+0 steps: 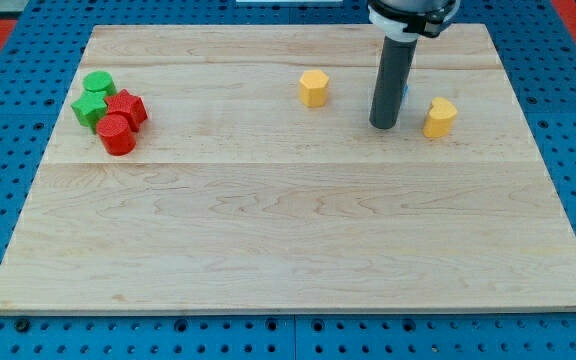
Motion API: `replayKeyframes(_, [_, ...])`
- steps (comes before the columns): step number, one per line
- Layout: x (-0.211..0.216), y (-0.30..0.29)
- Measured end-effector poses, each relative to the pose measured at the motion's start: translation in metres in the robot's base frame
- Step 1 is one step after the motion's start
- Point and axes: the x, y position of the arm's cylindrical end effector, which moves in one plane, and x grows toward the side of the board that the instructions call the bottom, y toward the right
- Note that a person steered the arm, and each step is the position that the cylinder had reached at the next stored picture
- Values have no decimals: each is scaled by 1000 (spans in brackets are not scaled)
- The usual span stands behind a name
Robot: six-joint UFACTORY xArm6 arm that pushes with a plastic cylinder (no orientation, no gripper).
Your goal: Move the blue cube to the right of the blue triangle
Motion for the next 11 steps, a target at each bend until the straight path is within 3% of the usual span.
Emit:
replayKeyframes(2, [-12, -72])
replayKeyframes(3, [-32, -66])
replayKeyframes(7, [-26, 31])
replayKeyframes(11, [10, 50])
